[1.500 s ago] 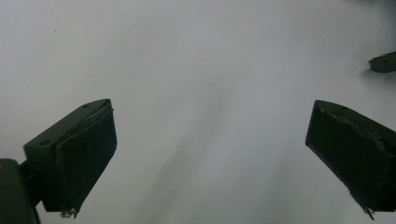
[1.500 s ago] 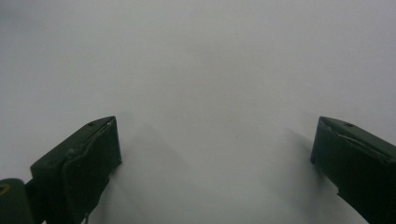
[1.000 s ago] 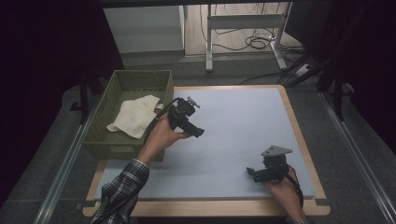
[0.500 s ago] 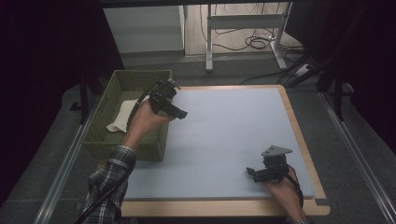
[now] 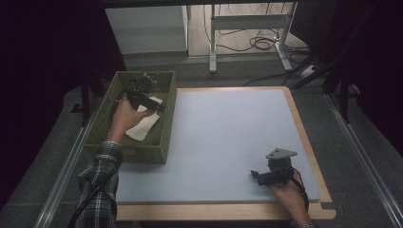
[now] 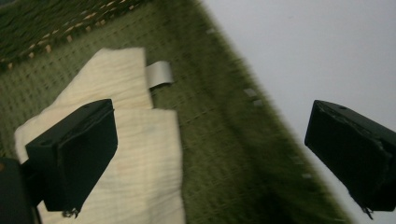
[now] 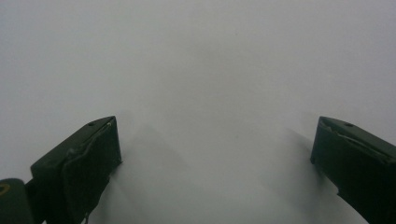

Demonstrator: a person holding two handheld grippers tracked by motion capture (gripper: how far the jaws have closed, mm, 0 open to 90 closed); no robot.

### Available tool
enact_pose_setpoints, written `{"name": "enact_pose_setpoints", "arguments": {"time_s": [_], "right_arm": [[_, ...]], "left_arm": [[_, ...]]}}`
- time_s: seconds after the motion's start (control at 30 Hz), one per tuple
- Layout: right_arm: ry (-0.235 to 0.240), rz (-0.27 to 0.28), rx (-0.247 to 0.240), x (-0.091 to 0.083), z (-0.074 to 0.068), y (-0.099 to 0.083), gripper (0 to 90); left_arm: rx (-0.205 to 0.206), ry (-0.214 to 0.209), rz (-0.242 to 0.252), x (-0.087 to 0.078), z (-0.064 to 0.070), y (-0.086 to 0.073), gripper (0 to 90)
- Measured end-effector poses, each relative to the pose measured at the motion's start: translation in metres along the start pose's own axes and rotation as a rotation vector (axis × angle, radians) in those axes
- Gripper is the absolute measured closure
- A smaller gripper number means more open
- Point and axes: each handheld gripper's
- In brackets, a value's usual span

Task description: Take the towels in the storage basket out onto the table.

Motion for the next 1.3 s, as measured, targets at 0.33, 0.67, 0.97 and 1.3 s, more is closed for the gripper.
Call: {"name": "enact_pose_setpoints", "arguments": {"time_s": [0.33, 0.67, 0.97, 1.3], "right_arm": [[0.000, 0.000, 0.000, 0.000, 0.000, 0.000, 1.4], [0.001, 0.002, 0.001, 0.000, 0.000, 0.000, 1.5], [0.002, 0.002, 0.002, 0.000, 0.000, 0.000, 1.5], [0.001, 0.002, 0.002, 0.000, 0.000, 0.000, 1.5]], "left_arm": [[-0.086, 0.054, -0.081, 0.037, -0.043, -0.023, 1.0], [-0.131, 0.073, -0.178, 0.074, -0.066, -0.033, 0.5], [-0.218, 0.090, -0.310, 0.103, -0.087, -0.039, 5.1], [-0.252, 0.042, -0.323, 0.097, -0.087, -0.047, 53.7]]}}
Point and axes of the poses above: each handheld gripper's, and its own axes: x roughly forward along the jaws, y roughly out of its top, z roughly to its right, and after that the axes turned 7 degrees about z, right-handed
